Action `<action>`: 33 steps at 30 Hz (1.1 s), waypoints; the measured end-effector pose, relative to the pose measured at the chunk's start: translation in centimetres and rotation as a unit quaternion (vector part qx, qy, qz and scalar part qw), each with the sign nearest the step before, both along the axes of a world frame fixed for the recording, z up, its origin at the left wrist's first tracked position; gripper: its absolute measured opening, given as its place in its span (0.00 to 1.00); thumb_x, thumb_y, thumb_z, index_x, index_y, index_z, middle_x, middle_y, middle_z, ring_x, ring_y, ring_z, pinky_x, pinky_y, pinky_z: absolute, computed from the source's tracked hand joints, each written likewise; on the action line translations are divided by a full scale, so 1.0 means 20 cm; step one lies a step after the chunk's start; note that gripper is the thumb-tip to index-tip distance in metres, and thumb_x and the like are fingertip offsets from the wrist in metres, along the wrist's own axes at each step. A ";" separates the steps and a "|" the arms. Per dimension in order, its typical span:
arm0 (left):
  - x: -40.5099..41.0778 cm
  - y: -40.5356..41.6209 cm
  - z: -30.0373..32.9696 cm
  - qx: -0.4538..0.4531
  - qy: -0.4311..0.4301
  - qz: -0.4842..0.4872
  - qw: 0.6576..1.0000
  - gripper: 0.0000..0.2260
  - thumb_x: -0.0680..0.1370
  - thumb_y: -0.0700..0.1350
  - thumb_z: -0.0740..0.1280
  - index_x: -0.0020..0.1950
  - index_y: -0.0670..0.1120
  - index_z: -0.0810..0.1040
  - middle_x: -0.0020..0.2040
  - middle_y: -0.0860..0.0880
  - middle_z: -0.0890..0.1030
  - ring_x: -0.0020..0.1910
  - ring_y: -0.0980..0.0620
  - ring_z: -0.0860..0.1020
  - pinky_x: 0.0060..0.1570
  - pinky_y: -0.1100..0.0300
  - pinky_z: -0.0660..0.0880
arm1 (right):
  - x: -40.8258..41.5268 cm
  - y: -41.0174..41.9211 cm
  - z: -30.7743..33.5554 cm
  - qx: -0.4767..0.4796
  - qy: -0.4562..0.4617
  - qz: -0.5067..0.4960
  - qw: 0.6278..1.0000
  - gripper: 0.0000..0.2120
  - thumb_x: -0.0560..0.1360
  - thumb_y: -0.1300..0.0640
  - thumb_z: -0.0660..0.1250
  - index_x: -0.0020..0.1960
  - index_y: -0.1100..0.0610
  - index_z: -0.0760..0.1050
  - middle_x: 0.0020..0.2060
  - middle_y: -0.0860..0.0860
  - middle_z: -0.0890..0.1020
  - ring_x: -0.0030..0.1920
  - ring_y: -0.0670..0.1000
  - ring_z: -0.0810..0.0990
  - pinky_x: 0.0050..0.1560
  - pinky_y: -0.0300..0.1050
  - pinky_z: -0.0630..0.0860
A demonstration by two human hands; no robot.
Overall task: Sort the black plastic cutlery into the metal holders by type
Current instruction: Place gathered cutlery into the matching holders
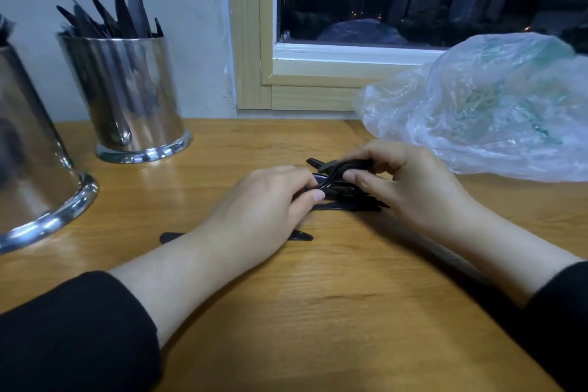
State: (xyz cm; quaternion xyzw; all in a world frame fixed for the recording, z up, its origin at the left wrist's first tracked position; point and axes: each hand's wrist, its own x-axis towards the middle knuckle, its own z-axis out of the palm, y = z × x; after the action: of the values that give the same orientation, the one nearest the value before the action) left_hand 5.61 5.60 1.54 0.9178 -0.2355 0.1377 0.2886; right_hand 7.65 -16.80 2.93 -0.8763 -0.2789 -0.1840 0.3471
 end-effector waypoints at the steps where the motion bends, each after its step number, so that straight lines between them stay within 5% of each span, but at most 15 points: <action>1: 0.00 0.00 0.00 -0.006 -0.003 0.001 1.000 0.10 0.83 0.53 0.62 0.49 0.51 0.80 0.40 0.57 0.78 0.43 0.57 0.75 0.46 0.56 0.72 | -0.01 0.01 0.00 0.020 0.017 0.001 1.000 0.08 0.77 0.58 0.72 0.50 0.44 0.83 0.43 0.38 0.85 0.46 0.41 0.82 0.47 0.30 0.73; 4: 0.00 0.01 0.00 -0.070 -0.003 0.024 0.997 0.08 0.84 0.51 0.63 0.48 0.52 0.78 0.37 0.55 0.80 0.41 0.55 0.78 0.45 0.54 0.74 | -0.01 0.01 0.03 0.091 0.032 -0.007 0.995 0.06 0.78 0.55 0.70 0.49 0.44 0.82 0.41 0.40 0.86 0.42 0.38 0.82 0.45 0.32 0.74; 7: 0.00 0.02 0.02 -0.143 -0.007 0.058 0.988 0.07 0.84 0.48 0.63 0.49 0.52 0.79 0.34 0.55 0.79 0.40 0.55 0.77 0.41 0.65 0.71 | 0.02 -0.06 0.07 0.137 -0.019 -0.067 0.988 0.05 0.81 0.53 0.67 0.52 0.50 0.81 0.43 0.44 0.86 0.44 0.42 0.82 0.48 0.38 0.76; 11: 0.03 0.03 0.02 -0.226 0.021 0.087 0.970 0.08 0.84 0.48 0.63 0.49 0.49 0.79 0.31 0.52 0.77 0.30 0.55 0.71 0.30 0.67 0.66 | 0.06 -0.15 0.05 0.014 -0.004 -0.157 0.987 0.08 0.81 0.49 0.66 0.52 0.49 0.82 0.43 0.43 0.84 0.46 0.47 0.82 0.46 0.39 0.73; 16: 0.04 0.02 0.01 -0.324 0.066 0.082 0.940 0.11 0.85 0.51 0.62 0.46 0.48 0.76 0.27 0.52 0.70 0.22 0.55 0.64 0.23 0.64 0.61 | 0.05 -0.13 0.03 -0.144 0.098 -0.151 0.973 0.14 0.79 0.43 0.66 0.61 0.47 0.81 0.50 0.43 0.83 0.52 0.47 0.80 0.52 0.44 0.73; 23: 0.03 0.03 0.01 -0.303 0.049 0.070 0.949 0.12 0.85 0.52 0.59 0.47 0.47 0.75 0.30 0.48 0.71 0.25 0.53 0.65 0.29 0.60 0.64 | 0.03 -0.11 0.04 -0.197 0.107 -0.132 0.966 0.13 0.77 0.44 0.70 0.60 0.47 0.81 0.47 0.44 0.81 0.49 0.48 0.79 0.50 0.46 0.75; 27: 0.02 0.03 0.01 -0.294 0.053 0.076 0.951 0.11 0.85 0.51 0.61 0.46 0.48 0.77 0.31 0.52 0.76 0.26 0.56 0.69 0.34 0.56 0.67 | 0.03 -0.09 0.03 -0.176 0.085 -0.120 0.973 0.10 0.78 0.51 0.70 0.59 0.44 0.81 0.49 0.42 0.81 0.50 0.45 0.79 0.42 0.32 0.68; 30: 0.02 0.03 0.02 -0.293 0.044 0.083 0.951 0.10 0.84 0.50 0.62 0.46 0.48 0.77 0.31 0.53 0.76 0.25 0.59 0.68 0.31 0.62 0.65 | 0.03 -0.08 0.03 -0.144 0.072 -0.099 0.982 0.08 0.79 0.55 0.69 0.52 0.41 0.80 0.45 0.40 0.81 0.47 0.41 0.78 0.43 0.26 0.68; 33: 0.02 0.03 0.02 -0.286 0.037 0.085 0.954 0.10 0.84 0.50 0.62 0.46 0.48 0.78 0.31 0.52 0.76 0.26 0.59 0.68 0.29 0.66 0.65 | 0.03 -0.09 0.03 -0.130 0.082 -0.103 0.983 0.08 0.79 0.51 0.69 0.58 0.44 0.80 0.45 0.39 0.81 0.44 0.36 0.78 0.42 0.27 0.69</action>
State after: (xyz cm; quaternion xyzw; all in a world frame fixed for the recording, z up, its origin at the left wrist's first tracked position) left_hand 6.07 6.29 1.87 0.8179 -0.0962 0.1889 0.5349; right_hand 8.24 -18.51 3.45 -0.9503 -0.1789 -0.1083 0.2306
